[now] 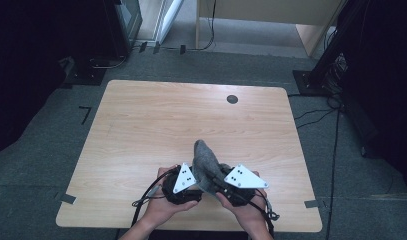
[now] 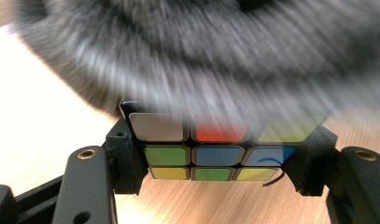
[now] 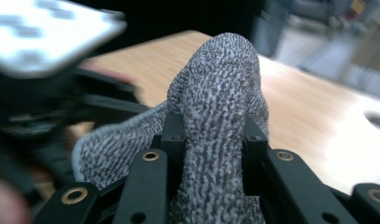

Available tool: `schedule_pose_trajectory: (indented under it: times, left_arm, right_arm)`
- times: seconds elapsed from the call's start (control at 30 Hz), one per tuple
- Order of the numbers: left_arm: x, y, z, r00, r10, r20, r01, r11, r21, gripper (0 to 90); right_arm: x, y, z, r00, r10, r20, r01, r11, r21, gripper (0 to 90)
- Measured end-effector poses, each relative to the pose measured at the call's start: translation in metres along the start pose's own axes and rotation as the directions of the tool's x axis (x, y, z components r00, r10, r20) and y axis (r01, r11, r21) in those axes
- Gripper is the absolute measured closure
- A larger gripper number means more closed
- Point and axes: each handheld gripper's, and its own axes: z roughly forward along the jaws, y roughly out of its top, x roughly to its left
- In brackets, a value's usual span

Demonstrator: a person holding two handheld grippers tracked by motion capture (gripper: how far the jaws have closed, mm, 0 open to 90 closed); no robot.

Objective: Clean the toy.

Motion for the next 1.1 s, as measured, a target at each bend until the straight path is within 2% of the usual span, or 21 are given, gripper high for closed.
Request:
schedule_pose_trajectory:
  times: [0.03,0.07,0.1,0.17,0.23,0.3,0.37,0.43,0.5,0.57,0.6,0.67,0.7,0.8,0.93,1.03,1.1]
  left_arm:
    - [0.000,0.000,-0.001,1.0000,0.009,-0.003,-0.009,1.0000,-0.001,34.7]
    - [0.001,0.000,-0.002,0.9998,0.020,-0.007,-0.020,0.9998,0.003,34.7]
    - [0.002,-0.001,-0.003,0.9998,0.019,-0.010,-0.019,0.9998,-0.002,34.7]
    - [0.006,-0.002,-0.007,0.9998,0.011,-0.013,-0.011,0.9999,-0.011,34.7]
    - [0.012,-0.002,-0.011,0.9997,-0.025,0.003,0.025,0.9988,-0.042,34.7]
    - [0.017,-0.003,-0.015,0.9980,-0.052,0.035,0.055,0.9952,-0.081,34.7]
    - [0.018,-0.003,-0.017,0.9962,-0.052,0.070,0.060,0.9916,-0.114,34.7]
    - [0.015,-0.003,-0.018,0.9956,-0.030,0.089,0.043,0.9887,-0.143,34.7]
    - [0.013,-0.002,-0.019,0.9958,-0.010,0.091,0.025,0.9851,-0.170,34.7]
    - [0.014,-0.003,-0.021,0.9970,-0.005,0.077,0.018,0.9833,-0.181,34.6]
    - [0.016,-0.003,-0.023,0.9966,-0.015,0.081,0.030,0.9810,-0.191,34.7]
    - [0.019,-0.004,-0.025,0.9945,-0.043,0.095,0.062,0.9752,-0.212,34.6]
    - [0.020,-0.004,-0.025,0.9940,-0.050,0.097,0.071,0.9739,-0.216,34.6]
    - [0.021,-0.004,-0.025,0.9938,-0.052,0.098,0.072,0.9760,-0.206,34.7]
    - [0.018,-0.004,-0.021,0.9945,-0.037,0.098,0.055,0.9809,-0.187,34.7]
    - [0.016,-0.003,-0.023,0.9958,-0.026,0.088,0.043,0.9796,-0.196,34.7]
    - [0.017,-0.002,-0.025,0.9964,-0.034,0.078,0.049,0.9780,-0.203,34.7]
  right_arm:
    - [0.003,0.001,0.001,0.9994,-0.035,0.002,0.035,0.999,0.007,71.0]
    - [0.004,0.001,0.001,0.9988,-0.048,0.011,0.048,0.999,0.011,71.3]
    - [0.001,0.001,0.001,0.9990,-0.040,0.018,0.040,0.999,0.012,71.7]
    - [-0.013,0.000,-0.003,0.9985,0.028,0.046,-0.029,1.000,0.011,72.3]
    - [-0.030,-0.005,-0.008,0.9902,0.129,0.052,-0.129,0.992,-0.013,72.6]
    - [-0.040,-0.008,-0.013,0.9872,0.153,0.044,-0.152,0.988,-0.035,72.6]
    - [-0.045,-0.007,-0.016,0.9839,0.178,-0.003,-0.178,0.982,-0.063,72.5]
    - [-0.046,-0.005,-0.018,0.9723,0.216,-0.090,-0.224,0.969,-0.103,72.4]
    - [-0.043,-0.005,-0.015,0.9583,0.236,-0.162,-0.255,0.960,-0.115,72.4]
    - [-0.043,-0.008,-0.012,0.9515,0.243,-0.188,-0.269,0.955,-0.125,72.7]
    - [-0.045,-0.011,-0.011,0.9444,0.260,-0.201,-0.287,0.951,-0.118,72.8]
    - [-0.047,-0.016,-0.008,0.9523,0.249,-0.176,-0.267,0.960,-0.084,72.9]
    - [-0.047,-0.019,-0.005,0.9595,0.237,-0.152,-0.248,0.967,-0.059,72.9]
    - [-0.045,-0.018,-0.005,0.9598,0.237,-0.150,-0.248,0.967,-0.061,72.9]
    - [-0.041,-0.008,-0.014,0.9580,0.217,-0.188,-0.243,0.962,-0.129,72.7]
    - [-0.043,-0.009,-0.013,0.9597,0.211,-0.185,-0.235,0.965,-0.118,72.6]
    - [-0.046,-0.015,-0.010,0.9683,0.200,-0.150,-0.214,0.973,-0.086,72.6]
